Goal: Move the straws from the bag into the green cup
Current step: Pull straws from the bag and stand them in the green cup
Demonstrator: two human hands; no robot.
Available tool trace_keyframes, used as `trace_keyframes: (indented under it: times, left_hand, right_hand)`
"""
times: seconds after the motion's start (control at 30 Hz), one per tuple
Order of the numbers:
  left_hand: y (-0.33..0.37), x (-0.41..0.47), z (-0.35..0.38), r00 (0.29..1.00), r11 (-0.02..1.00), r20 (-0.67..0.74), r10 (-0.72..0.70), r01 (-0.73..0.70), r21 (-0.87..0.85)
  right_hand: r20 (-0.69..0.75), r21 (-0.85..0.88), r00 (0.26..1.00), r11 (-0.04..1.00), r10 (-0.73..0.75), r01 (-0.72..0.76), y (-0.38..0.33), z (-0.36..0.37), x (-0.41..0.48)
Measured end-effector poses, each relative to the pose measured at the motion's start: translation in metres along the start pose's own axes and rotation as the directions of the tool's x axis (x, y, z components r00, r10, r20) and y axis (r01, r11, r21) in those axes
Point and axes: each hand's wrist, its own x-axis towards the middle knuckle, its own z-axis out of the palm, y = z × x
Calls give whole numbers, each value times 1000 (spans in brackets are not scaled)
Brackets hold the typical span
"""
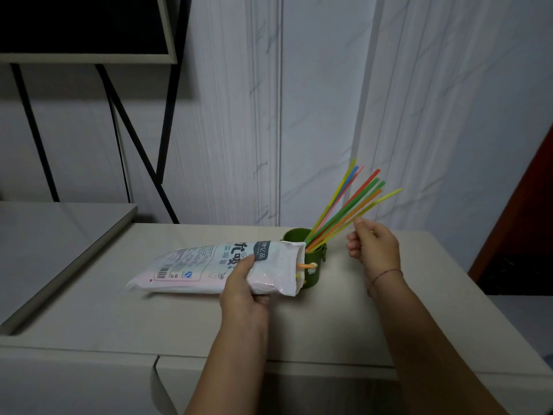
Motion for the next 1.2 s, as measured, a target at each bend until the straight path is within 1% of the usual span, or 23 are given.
trace_keyframes:
  times: [0.07,0.2,0.3,0.37,0.43,0.47,0.53,0.57,0.6,0.63,0.67,0.7,0.77,0.87,0.93,0.97,1.03,1.1,1.2]
  left_hand:
    - [1,0,0,1000,1000,0,3,-3,6]
    - [2,1,0,1000,999,15,10,-10,38]
    - [2,2,0,1000,998,24,10,-11,55]
    - [2,3,1,999,998,37,15,-17,60]
    - [1,4,0,998,997,45,35,-38,74]
    - [0,5,1,997,994,46,58,-62,88]
    - [-2,6,2,988,981,56,144,-150,126]
    - [-3,6,3,976,965,61,210,-217,147]
    - [-5,6,4,956,940,74,285,-294,174]
    - [-6,4,6,929,906,98,357,-370,204]
    - [-8,1,7,900,869,131,416,-436,235]
    - [-9,-1,8,873,834,168,457,-487,260]
    - [-11,-6,10,842,792,213,495,-538,288]
    - [-10,-6,9,836,786,218,504,-548,284]
    - [-8,-5,8,837,793,213,504,-546,270]
    - [-7,-4,8,837,796,210,505,-545,262]
    - [-5,-2,7,842,807,197,501,-538,244]
    - [-4,0,7,852,825,190,487,-521,218]
    - [-3,3,5,884,866,158,439,-464,186]
  right_hand:
    - [-33,11,999,1000,-18,18,0,-2,3]
    - [-25,12,1000,1000,-5,5,3,2,4]
    - [3,-82,996,992,94,-94,8,5,1]
    - [75,-169,974,966,212,-197,8,7,-6]
    - [197,-181,917,932,347,-313,6,12,-23]
    - [260,-151,871,909,416,-389,6,15,-33]
    - [391,-10,750,817,533,-576,7,21,-49]
    - [450,86,693,745,564,-662,8,23,-54]
    - [494,170,651,670,577,-723,8,26,-57]
    - [521,237,629,611,577,-756,8,28,-59]
    - [535,285,625,575,569,-767,7,30,-60]
    - [538,316,630,559,560,-766,6,32,-62]
    - [526,352,649,554,549,-754,6,34,-63]
    - [506,386,660,538,555,-749,5,36,-64]
    - [487,384,671,553,560,-740,5,37,-64]
    - [469,368,684,581,558,-726,5,37,-64]
    - [426,309,727,669,539,-676,7,37,-63]
    - [382,218,779,770,498,-599,8,37,-60]
    - [320,94,847,876,424,-473,8,36,-58]
